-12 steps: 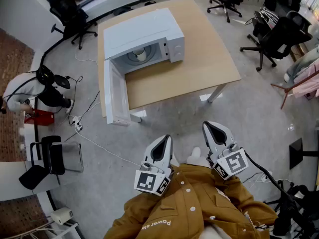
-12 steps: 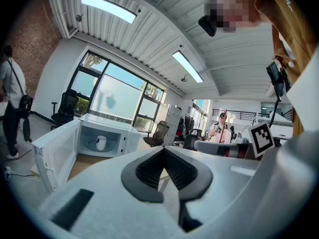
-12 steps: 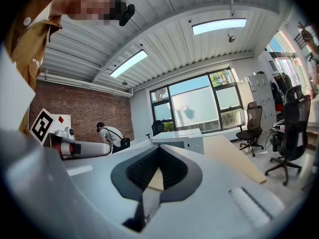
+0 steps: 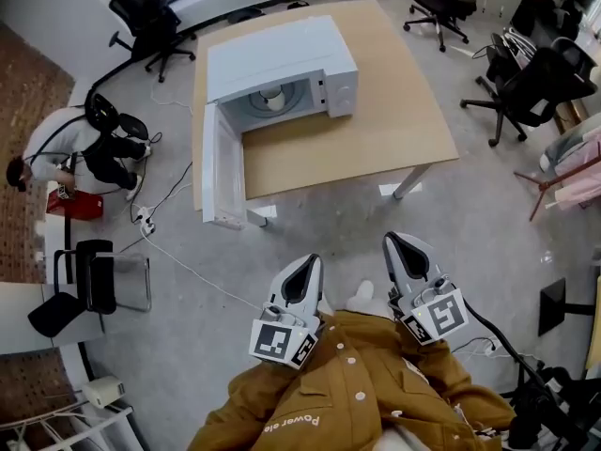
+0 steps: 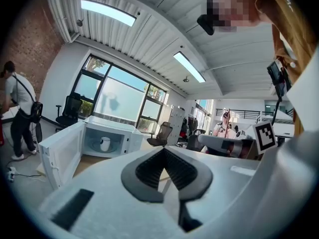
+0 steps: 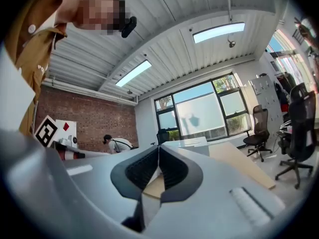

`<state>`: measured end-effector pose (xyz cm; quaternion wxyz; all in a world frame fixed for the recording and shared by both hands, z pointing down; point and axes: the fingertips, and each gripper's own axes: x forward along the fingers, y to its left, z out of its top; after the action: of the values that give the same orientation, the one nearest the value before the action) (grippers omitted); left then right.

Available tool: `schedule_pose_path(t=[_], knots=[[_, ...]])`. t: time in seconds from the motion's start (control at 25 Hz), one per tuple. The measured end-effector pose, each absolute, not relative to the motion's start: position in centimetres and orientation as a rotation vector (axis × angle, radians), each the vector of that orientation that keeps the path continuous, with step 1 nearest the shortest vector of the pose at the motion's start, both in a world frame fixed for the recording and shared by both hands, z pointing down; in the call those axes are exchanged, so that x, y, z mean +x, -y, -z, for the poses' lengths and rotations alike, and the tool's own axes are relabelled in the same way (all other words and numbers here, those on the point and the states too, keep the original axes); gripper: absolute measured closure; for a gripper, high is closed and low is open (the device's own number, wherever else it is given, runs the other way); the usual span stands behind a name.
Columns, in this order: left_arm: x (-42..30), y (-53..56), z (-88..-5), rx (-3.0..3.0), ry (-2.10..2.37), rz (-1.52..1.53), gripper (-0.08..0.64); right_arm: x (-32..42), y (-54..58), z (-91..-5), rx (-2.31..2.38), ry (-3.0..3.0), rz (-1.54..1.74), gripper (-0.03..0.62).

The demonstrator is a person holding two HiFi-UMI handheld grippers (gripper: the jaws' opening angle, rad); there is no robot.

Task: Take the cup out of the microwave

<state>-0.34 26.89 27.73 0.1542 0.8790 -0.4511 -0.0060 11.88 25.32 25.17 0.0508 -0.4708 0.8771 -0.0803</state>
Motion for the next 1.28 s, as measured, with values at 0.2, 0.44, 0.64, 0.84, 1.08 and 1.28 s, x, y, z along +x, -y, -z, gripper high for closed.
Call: schedule_pose_path(t=[0.2,0.44,0.64,0.84,1.08,1.28], knots=[[0.8,-27.0,-28.2,2.503,1.296,0.026,0.56,12.7,-26.0,-25.1,-1.413,-2.69,0.224,0.461],[3.0,-27.3,-28.1,2.499,1.316,0.004,0.56,16.4,-26.5,-25.5,-1.433,-2.653,0.262,0.453],[3.1,-27.5,-28.7,2.456,1.404,-0.013,0.56,17.2,-25.8,-27.0,-1.39,-2.713,0.258,0.453],[2.6,-27.2,-29.5,2.396,1.452,-0.007,0.56,16.6,-24.8,-28.2,-1.34,-2.749,0.317,0.454],[0.5,-23.4,-30.4,2.369,1.457,0.031,0.561,13.9,-20.6,-28.9,-1.315,-2.795,0.332,0.459],[-1.6,-17.6,-30.9,2.361,1.414,0.034,0.56,11.2,-15.6,-29.2,-1.33,-2.813,0.347,0.459]])
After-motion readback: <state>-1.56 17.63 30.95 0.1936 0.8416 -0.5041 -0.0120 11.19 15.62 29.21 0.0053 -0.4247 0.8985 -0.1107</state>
